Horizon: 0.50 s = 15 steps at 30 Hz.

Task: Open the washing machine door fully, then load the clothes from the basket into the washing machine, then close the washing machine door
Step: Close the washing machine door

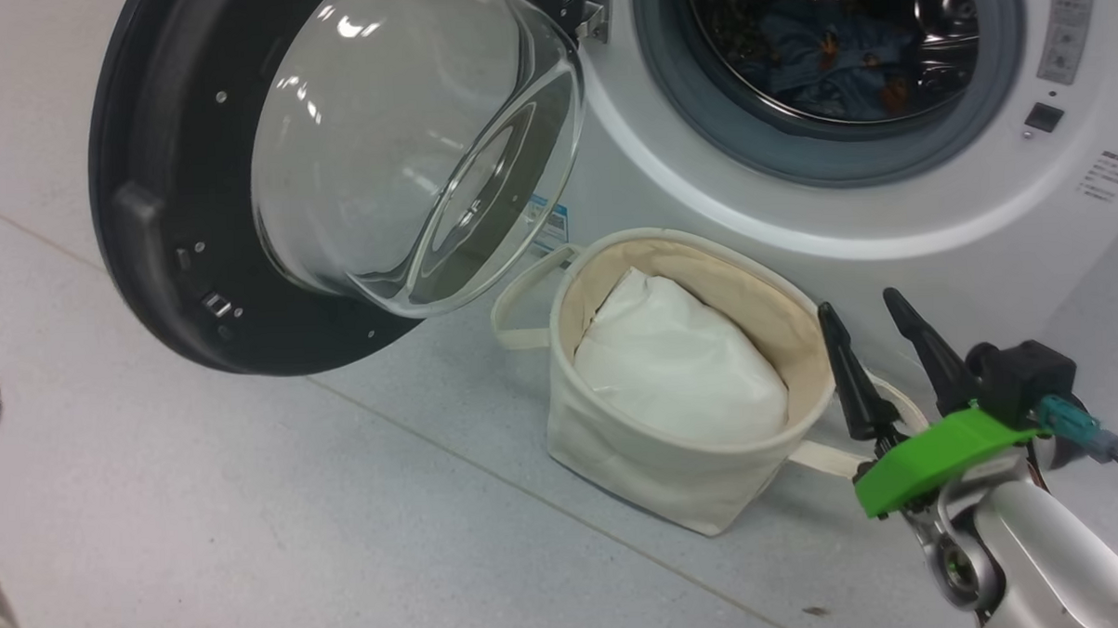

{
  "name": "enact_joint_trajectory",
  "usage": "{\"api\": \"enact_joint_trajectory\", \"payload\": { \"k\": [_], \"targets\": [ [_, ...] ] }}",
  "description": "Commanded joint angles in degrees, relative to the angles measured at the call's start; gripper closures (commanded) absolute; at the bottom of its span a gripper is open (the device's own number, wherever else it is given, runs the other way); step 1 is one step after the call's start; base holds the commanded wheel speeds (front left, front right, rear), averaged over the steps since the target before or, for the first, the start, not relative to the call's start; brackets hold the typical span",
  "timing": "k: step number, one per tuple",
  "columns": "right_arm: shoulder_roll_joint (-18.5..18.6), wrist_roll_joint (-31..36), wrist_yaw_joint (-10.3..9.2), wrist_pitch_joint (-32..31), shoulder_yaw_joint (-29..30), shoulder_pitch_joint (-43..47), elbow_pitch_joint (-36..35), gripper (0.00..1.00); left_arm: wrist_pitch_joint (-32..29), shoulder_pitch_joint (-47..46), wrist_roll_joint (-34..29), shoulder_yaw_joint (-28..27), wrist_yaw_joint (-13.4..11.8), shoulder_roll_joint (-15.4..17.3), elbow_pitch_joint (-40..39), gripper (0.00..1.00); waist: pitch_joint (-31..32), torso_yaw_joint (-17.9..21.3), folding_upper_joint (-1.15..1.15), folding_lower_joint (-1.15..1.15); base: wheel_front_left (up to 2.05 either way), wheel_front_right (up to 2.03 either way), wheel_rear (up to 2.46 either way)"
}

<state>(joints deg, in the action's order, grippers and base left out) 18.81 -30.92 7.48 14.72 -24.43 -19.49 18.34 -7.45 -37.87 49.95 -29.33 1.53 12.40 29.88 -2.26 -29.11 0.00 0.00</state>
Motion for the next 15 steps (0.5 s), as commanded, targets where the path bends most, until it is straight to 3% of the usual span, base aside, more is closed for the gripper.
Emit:
{"api": "enact_joint_trajectory", "payload": {
  "k": [1,8,15],
  "targets": [
    [1.2,0.2,0.01,0.3,0.2,0.4,-1.9,0.00,-1.0,-3.2,0.3,-1.3,-0.2,3.8,0.2,1.00,0.2,0.5,0.00,0.00,0.00,0.00,0.00],
    [2.4,1.4,0.01,0.3,3.3,4.1,-3.5,0.00,-7.6,-11.6,5.8,-2.8,0.7,7.1,14.9,1.00,0.0,2.5,0.00,0.00,0.00,0.00,0.00],
    [3.8,2.3,0.01,0.3,3.8,3.5,-4.8,0.00,-10.8,-15.7,9.7,-4.6,3.2,10.2,23.3,1.00,-2.8,6.5,0.00,0.00,0.00,0.00,0.00]
  ]
}}
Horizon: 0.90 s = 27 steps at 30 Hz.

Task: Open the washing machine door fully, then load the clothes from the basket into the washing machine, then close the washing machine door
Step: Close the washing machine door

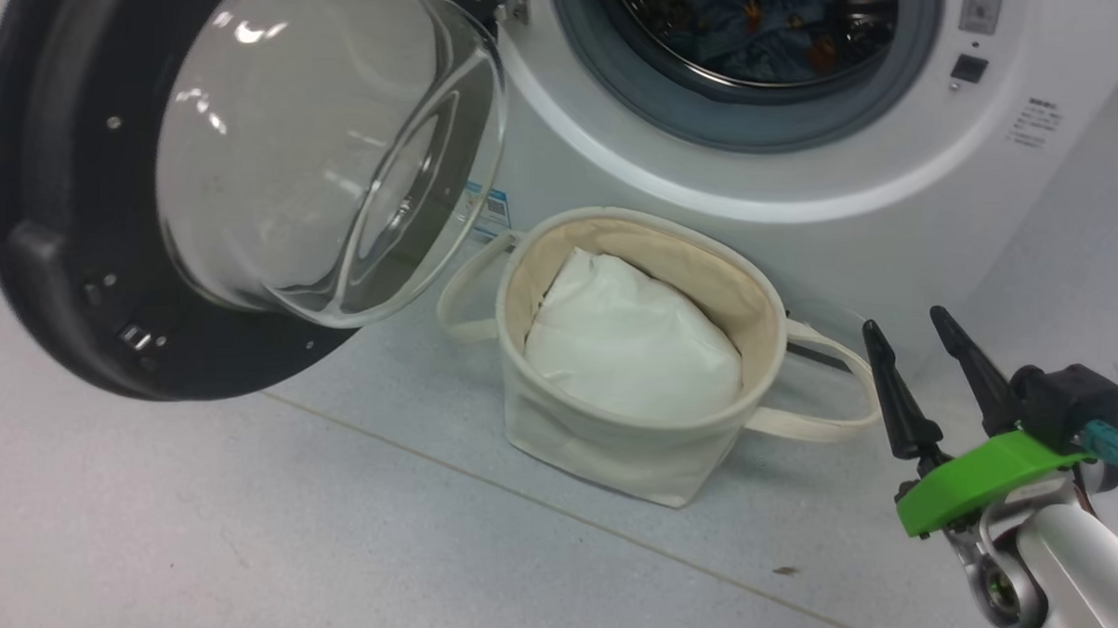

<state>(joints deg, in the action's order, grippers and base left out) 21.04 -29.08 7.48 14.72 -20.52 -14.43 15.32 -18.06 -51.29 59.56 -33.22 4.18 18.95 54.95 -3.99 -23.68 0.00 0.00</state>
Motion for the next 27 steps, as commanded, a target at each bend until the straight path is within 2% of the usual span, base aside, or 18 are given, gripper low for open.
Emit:
{"api": "enact_joint_trajectory", "payload": {
  "k": [1,6,17,22,27],
  "targets": [
    [1.7,0.4,0.01,0.3,-0.1,-1.8,-1.9,0.00,-0.2,-2.8,0.5,-1.0,0.8,4.0,-1.0,1.00,-1.4,1.5,0.00,0.00,0.00,0.00,0.00],
    [2.0,0.4,0.01,0.3,-0.2,-2.3,-1.8,0.00,-2.6,-5.0,2.0,-0.8,1.9,4.2,3.0,1.00,-1.9,2.7,0.00,0.00,0.00,0.00,0.00],
    [1.9,-0.1,0.01,0.3,0.5,-2.2,-1.7,0.00,-17.2,-4.9,1.8,5.0,3.0,2.2,7.4,1.00,-1.4,1.7,0.00,0.00,0.00,0.00,0.00],
    [1.0,0.0,0.01,0.3,0.7,-1.5,-1.6,0.00,-26.8,-2.8,2.2,9.2,3.3,-2.3,4.2,1.00,-0.6,-0.4,0.00,0.00,0.00,0.00,0.00],
    [0.3,0.2,0.01,0.3,1.2,-0.8,-1.4,0.00,-33.0,1.4,2.5,13.9,3.3,-6.9,-4.4,1.00,-0.1,-1.6,0.00,0.00,0.00,0.00,0.00]
  ]
}}
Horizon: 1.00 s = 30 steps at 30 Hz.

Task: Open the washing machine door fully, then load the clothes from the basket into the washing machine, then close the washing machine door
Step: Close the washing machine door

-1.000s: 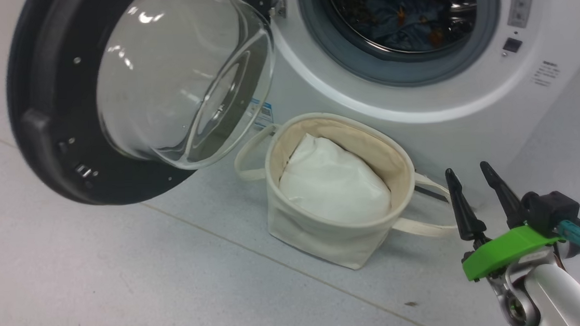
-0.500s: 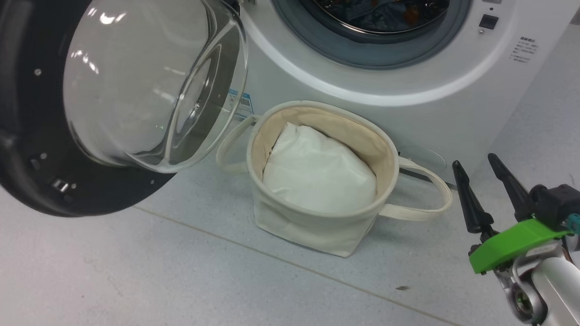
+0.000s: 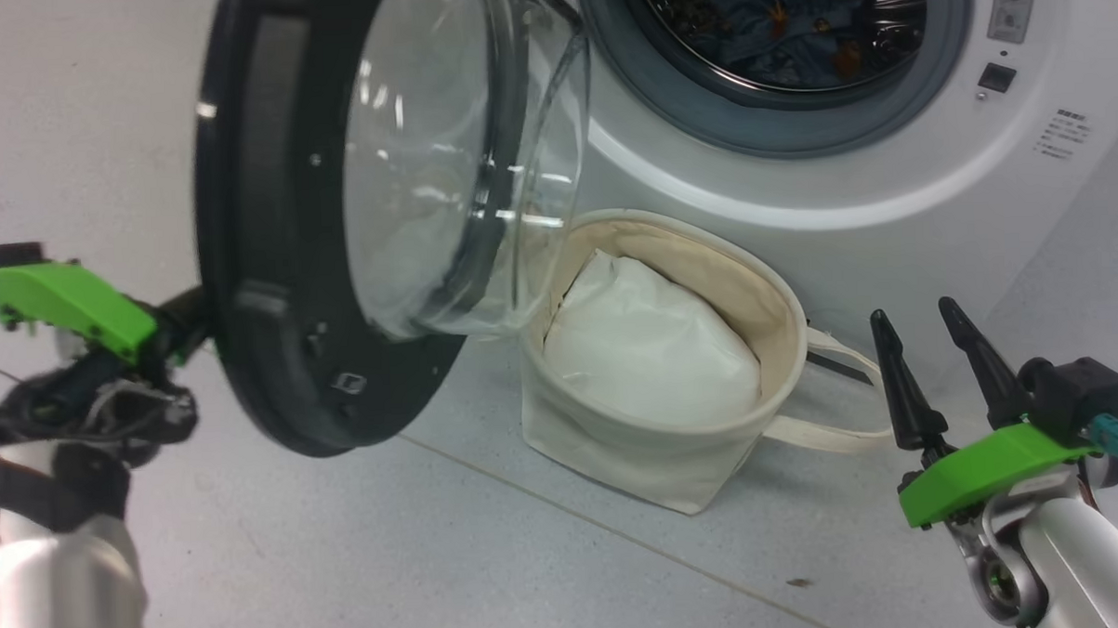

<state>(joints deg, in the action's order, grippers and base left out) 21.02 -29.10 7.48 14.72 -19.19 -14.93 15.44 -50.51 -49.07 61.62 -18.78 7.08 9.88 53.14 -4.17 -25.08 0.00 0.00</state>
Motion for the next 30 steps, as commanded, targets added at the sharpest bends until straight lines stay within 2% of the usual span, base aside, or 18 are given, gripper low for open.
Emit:
{"api": "enact_joint_trajectory", "payload": {
  "k": [1,5,9,19,30],
  "targets": [
    [0.1,0.3,0.01,0.3,-0.1,-0.2,-1.5,0.00,-1.3,0.0,0.4,0.2,0.4,1.3,-4.3,1.00,0.1,-0.3,0.00,0.00,0.00,0.00,0.00],
    [-0.9,0.3,0.01,0.3,0.2,-0.3,-1.4,0.00,-1.3,2.8,-0.3,1.6,0.2,-0.9,-9.5,1.00,0.0,0.6,0.00,0.00,0.00,0.00,0.00],
    [-2.0,0.5,0.01,0.3,0.4,-0.7,-1.8,0.00,-2.5,4.4,-0.3,2.6,-0.6,-2.5,-13.7,1.00,-0.3,3.2,0.00,0.00,0.00,0.00,0.00],
    [-3.2,1.7,0.01,0.3,3.2,0.2,-2.4,0.00,-7.1,7.4,0.6,4.4,-3.6,-4.2,-25.4,1.00,-2.6,11.5,0.00,0.00,0.00,0.00,0.00],
    [-4.6,2.4,0.01,0.3,4.1,-0.4,-4.3,0.00,-6.7,8.7,1.0,4.6,-6.1,-5.1,-32.2,1.00,-4.6,21.6,0.00,0.00,0.00,0.00,0.00]
  ]
}}
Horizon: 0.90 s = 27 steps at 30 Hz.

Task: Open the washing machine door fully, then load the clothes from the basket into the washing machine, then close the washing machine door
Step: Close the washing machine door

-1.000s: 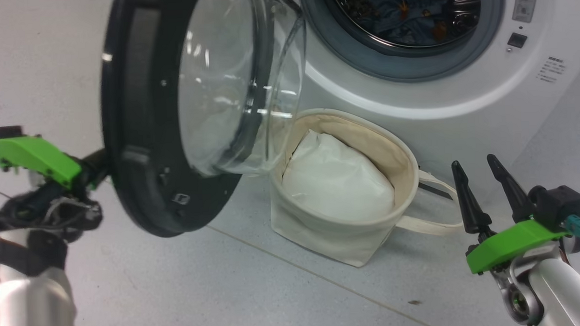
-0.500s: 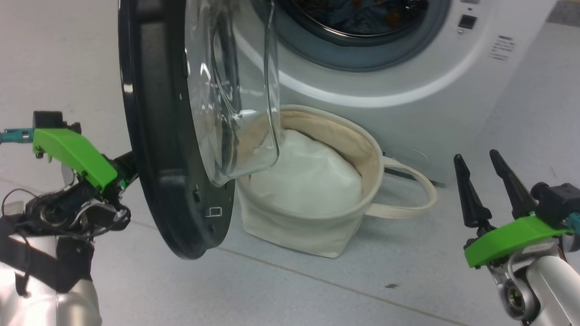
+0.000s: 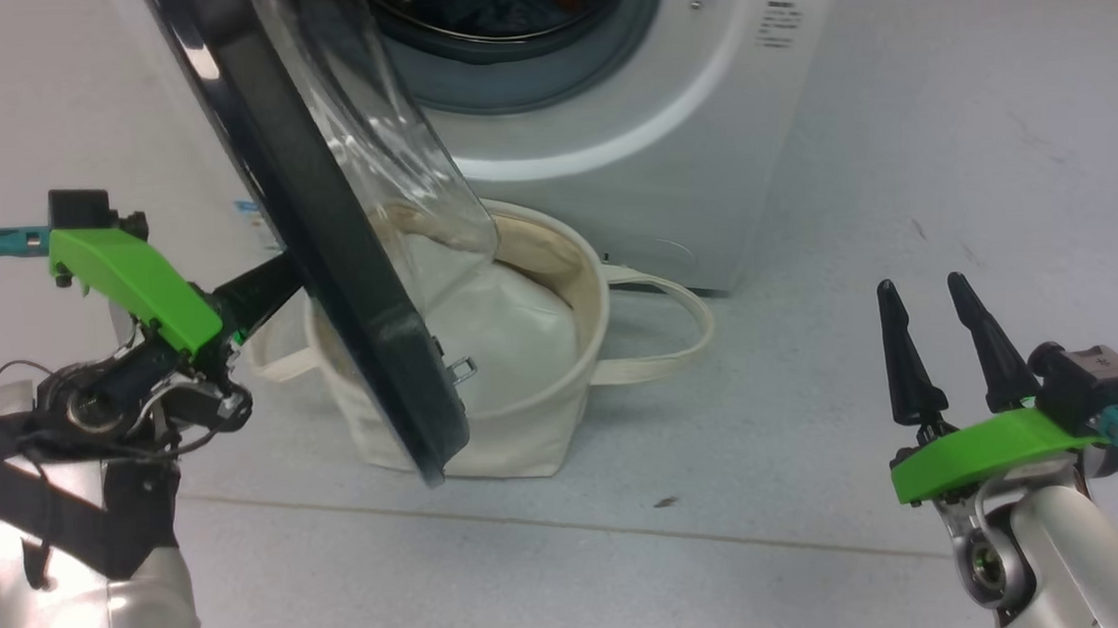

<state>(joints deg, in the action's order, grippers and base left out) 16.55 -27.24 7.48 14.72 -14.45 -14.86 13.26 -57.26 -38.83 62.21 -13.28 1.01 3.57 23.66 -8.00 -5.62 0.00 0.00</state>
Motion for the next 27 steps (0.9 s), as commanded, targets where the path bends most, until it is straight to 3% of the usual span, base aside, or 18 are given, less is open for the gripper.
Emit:
{"api": "enact_joint_trajectory", "payload": {
  "k": [1,16,27],
  "targets": [
    [-0.3,0.5,0.01,0.3,-0.7,-0.5,-2.1,0.00,0.5,-1.5,0.3,-1.0,0.0,1.1,-2.7,1.00,-0.9,2.8,0.00,0.00,0.00,0.00,0.00],
    [-0.9,0.9,0.01,0.3,-1.3,-1.1,-2.7,0.00,14.0,-5.7,0.4,-2.7,3.8,0.0,6.0,1.00,-1.1,14.6,0.00,0.00,0.00,0.00,0.00],
    [-1.6,0.9,0.01,0.3,-0.9,-1.1,-3.2,0.00,22.0,-11.1,-0.6,-5.0,5.1,2.9,15.0,1.00,-3.2,22.6,0.00,0.00,0.00,0.00,0.00]
  ]
}}
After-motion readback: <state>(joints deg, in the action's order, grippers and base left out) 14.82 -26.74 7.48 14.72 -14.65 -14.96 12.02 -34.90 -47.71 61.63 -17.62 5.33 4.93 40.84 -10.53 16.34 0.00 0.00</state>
